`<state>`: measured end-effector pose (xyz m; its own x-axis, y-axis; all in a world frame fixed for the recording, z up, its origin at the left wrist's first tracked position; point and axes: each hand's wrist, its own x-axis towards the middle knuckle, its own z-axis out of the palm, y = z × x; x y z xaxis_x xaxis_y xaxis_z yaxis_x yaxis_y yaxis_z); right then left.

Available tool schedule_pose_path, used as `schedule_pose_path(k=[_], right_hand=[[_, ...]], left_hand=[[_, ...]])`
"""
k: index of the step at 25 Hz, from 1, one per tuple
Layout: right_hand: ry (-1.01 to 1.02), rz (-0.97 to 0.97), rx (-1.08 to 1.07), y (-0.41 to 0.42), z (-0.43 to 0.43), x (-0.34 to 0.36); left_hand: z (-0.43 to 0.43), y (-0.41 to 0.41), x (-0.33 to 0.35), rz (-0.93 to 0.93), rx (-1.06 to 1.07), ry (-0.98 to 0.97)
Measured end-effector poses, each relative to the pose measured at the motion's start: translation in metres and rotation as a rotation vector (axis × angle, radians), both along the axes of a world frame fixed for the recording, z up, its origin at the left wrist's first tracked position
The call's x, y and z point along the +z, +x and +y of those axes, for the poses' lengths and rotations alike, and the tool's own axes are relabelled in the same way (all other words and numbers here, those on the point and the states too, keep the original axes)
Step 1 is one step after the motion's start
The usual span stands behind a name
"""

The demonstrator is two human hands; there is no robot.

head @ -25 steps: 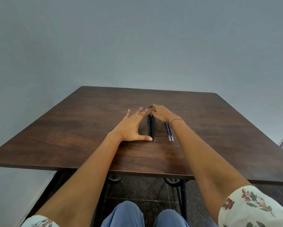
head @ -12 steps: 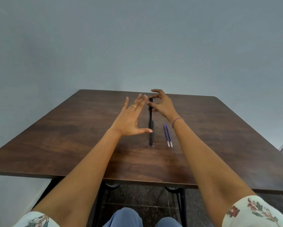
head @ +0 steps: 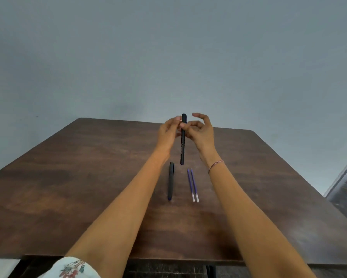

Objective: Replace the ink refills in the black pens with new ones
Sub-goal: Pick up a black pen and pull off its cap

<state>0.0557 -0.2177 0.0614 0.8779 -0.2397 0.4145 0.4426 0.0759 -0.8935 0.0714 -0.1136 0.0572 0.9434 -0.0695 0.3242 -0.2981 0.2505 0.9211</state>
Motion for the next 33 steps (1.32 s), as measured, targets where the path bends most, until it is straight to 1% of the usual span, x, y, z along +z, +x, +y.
schedule_pose_path(k=[3, 5, 8, 10, 12, 14, 16, 18, 20, 21, 23, 26, 33], right_hand=[[0.080, 0.031, -0.011, 0.010, -0.004, -0.012], [0.126, 0.055, 0.005, 0.015, -0.005, -0.022], [0.178, 0.095, 0.109, 0.019, -0.004, -0.027], [0.087, 0.130, 0.156, 0.018, -0.005, -0.026], [-0.063, 0.206, 0.162, 0.015, -0.006, -0.025], [-0.162, 0.270, 0.195, 0.013, -0.001, -0.027], [-0.218, 0.263, 0.200, 0.011, 0.008, -0.031], [-0.273, 0.252, 0.158, 0.009, 0.017, -0.032], [-0.308, 0.266, 0.133, 0.006, 0.024, -0.033], [-0.310, 0.280, 0.145, 0.004, 0.028, -0.034], [-0.343, 0.310, 0.167, 0.002, 0.036, -0.035], [-0.413, 0.303, 0.105, -0.001, 0.049, -0.035], [-0.435, 0.220, -0.023, -0.001, 0.055, -0.034]], left_hand=[[-0.007, 0.018, -0.009, 0.030, -0.115, -0.050], [-0.008, 0.025, -0.017, 0.040, -0.121, -0.092], [-0.010, 0.031, -0.027, 0.073, -0.076, -0.195], [-0.010, 0.033, -0.031, 0.090, -0.051, -0.241], [-0.008, 0.034, -0.032, 0.065, -0.032, -0.253], [-0.004, 0.034, -0.030, 0.039, -0.034, -0.278], [-0.002, 0.031, -0.029, 0.043, -0.099, -0.304], [-0.002, 0.026, -0.027, 0.079, -0.148, -0.260], [0.001, 0.020, -0.027, 0.097, -0.144, -0.195], [0.003, 0.017, -0.028, 0.102, -0.131, -0.196], [0.007, 0.013, -0.029, 0.102, -0.081, -0.231], [0.010, 0.010, -0.026, 0.069, -0.035, -0.299], [0.009, 0.011, -0.023, 0.005, -0.051, -0.349]])
